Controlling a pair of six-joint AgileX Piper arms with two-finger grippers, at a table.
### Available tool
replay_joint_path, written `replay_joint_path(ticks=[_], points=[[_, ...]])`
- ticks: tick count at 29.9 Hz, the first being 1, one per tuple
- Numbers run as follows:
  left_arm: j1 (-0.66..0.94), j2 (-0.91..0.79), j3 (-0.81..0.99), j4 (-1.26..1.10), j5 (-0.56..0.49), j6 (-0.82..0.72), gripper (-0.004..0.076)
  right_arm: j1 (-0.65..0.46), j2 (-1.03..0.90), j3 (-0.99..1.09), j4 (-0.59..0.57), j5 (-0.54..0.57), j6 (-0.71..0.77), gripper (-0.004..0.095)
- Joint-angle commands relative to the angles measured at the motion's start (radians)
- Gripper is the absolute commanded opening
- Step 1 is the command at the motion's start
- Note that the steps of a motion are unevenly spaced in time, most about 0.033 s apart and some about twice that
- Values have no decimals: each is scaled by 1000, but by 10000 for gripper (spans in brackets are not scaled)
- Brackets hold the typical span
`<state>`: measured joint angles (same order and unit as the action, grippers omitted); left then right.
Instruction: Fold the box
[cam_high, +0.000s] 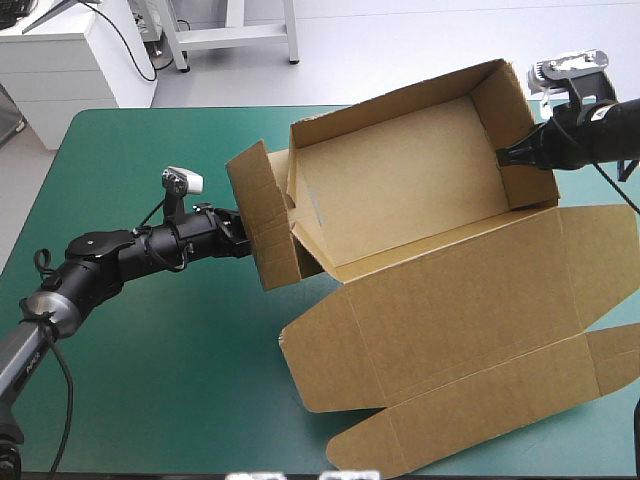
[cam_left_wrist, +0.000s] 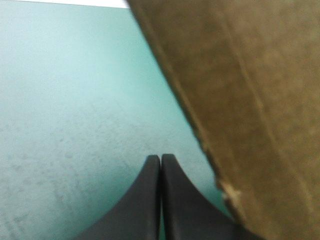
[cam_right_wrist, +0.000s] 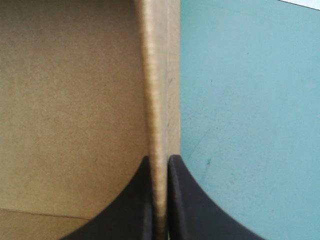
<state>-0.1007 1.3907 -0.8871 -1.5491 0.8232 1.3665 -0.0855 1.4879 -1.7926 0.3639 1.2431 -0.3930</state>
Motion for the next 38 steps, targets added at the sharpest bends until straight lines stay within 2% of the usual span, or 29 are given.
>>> replay_joint_path(ticks=[1, 6, 12, 17, 26, 30, 38], points=[[1, -28, -27, -127, 129, 19, -8, -6, -19, -27, 45, -72, 30, -21], [1, -28, -27, -243, 197, 19, -8, -4, 0, -27, 77, -84, 43, -19], [1, -28, -61, -243, 208, -17, 8, 58, 2, -27, 16, -145, 83, -17], [1, -28, -92, -243, 247, -40, 131, 119, 2, -27, -88, -185, 130, -17], [1, -28, -113, -243, 259, -61, 393, 165, 11, -27, -96, -238, 162, -17], [1, -28, -124, -243, 293, -73, 449, 165, 19, -27, -96, -238, 173, -17], [1, -28, -176, -240, 280, -128, 484, 165, 19, -27, -92, -244, 170, -17]])
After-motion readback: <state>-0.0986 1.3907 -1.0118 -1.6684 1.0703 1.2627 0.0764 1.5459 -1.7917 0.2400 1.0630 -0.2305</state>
